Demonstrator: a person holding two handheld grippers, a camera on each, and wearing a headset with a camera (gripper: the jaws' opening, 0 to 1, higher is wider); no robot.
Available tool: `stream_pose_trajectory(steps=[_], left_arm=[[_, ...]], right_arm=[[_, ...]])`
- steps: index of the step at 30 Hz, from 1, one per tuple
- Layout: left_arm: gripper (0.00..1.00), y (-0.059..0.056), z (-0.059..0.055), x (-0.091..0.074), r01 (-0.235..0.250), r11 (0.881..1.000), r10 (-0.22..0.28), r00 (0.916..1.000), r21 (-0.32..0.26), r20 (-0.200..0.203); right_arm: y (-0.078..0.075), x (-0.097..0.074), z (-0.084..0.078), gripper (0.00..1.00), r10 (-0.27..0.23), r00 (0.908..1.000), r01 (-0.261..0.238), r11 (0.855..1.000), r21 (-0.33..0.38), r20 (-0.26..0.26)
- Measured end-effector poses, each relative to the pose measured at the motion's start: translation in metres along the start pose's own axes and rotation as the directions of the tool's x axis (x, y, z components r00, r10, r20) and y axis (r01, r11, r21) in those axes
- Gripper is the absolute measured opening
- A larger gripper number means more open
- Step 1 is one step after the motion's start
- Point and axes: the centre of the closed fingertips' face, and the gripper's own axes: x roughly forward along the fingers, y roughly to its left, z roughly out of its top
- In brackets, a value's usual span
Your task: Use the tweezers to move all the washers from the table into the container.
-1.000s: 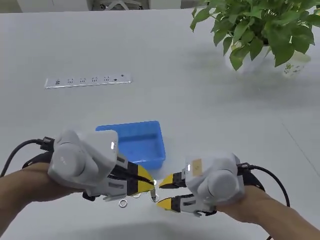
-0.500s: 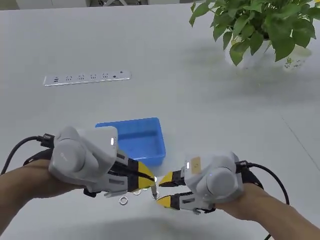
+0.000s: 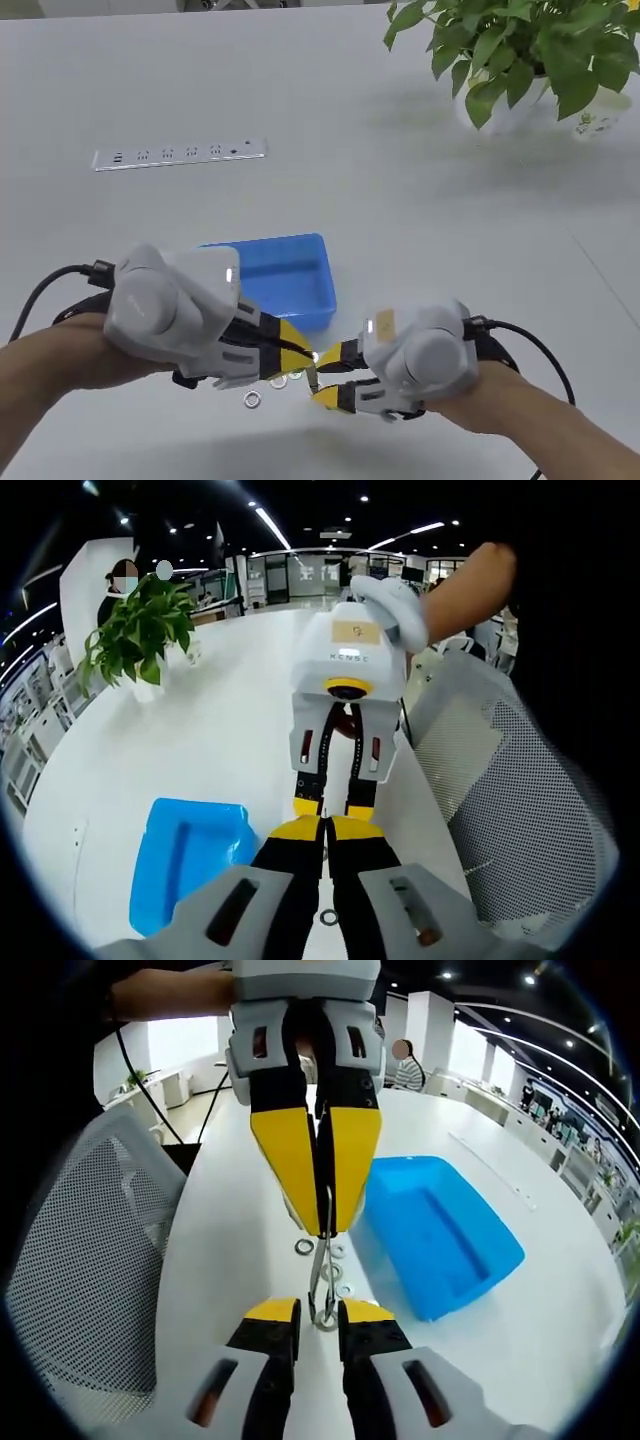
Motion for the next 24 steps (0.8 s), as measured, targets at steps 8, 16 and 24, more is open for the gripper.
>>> stream_pose_trajectory(steps=[8, 16, 24], left_arm=[[0.04, -0.0003, 0.0015, 0.0018, 0.004, 1.0, -0.004, 1.0, 0.0, 0.003], [0.04, 0.0005, 0.0025, 0.003, 0.006, 1.0, -0.006, 1.0, 0.003, 0.003], [0.04, -0.0011, 0.0042, 0.0046, 0.013, 1.0, -0.013, 0.9999, 0.005, 0.006]], right_arm=[[-0.0012, 0.0031, -0.0029, 0.13, 0.009, 0.9999, -0.009, 1.0, 0.005, -0.013], [-0.0011, 0.0043, -0.0035, 0.12, 0.014, 0.9998, -0.014, 1.0, 0.011, -0.013], [0.0001, 0.0045, -0.0035, 0.11, 0.022, 0.9995, -0.021, 1.0, 0.014, -0.021]])
